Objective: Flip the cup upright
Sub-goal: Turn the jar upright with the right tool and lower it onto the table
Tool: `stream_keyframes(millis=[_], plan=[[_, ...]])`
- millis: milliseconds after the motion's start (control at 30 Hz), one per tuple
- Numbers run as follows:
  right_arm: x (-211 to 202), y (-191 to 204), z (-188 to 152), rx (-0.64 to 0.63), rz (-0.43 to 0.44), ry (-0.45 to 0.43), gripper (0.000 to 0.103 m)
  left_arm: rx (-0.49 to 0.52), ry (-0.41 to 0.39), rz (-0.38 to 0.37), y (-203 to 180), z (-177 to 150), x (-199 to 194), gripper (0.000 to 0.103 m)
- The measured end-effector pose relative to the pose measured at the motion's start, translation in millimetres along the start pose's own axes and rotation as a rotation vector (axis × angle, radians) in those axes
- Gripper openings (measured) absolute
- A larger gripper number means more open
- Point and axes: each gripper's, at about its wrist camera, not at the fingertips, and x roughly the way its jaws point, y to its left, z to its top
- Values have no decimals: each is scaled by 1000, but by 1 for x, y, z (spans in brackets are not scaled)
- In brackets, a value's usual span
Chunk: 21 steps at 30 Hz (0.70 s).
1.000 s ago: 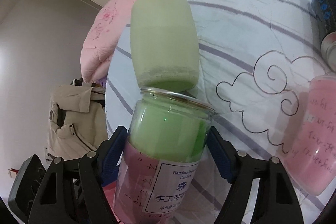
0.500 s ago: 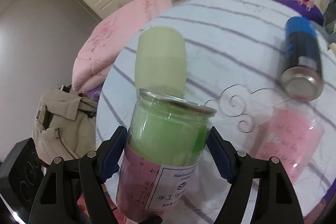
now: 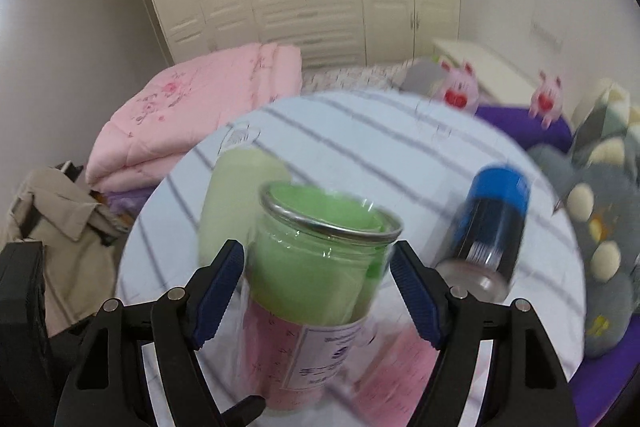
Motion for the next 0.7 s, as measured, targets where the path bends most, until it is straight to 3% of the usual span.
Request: stream_keyframes(millis=[100, 167, 300, 400, 500, 700], plan=[[-3, -1, 2, -39, -23, -34, 75, -14, -4, 22, -3, 7, 4, 102], [-2, -1, 5, -59, -35, -34, 64, -19, 8, 23, -5, 10, 8, 102], [14, -12, 2, 17, 41, 79, 61, -12, 3, 12, -5, 11, 5, 102], [19, -20, 4, 71, 44, 99, 62, -17, -4, 0, -8, 11, 2, 102], [26, -27, 12, 129, 76, 143, 79, -15, -12, 12, -11, 15, 1, 102], [50, -37, 19, 220, 93, 257, 79, 23, -45, 79, -20, 35, 0, 102]])
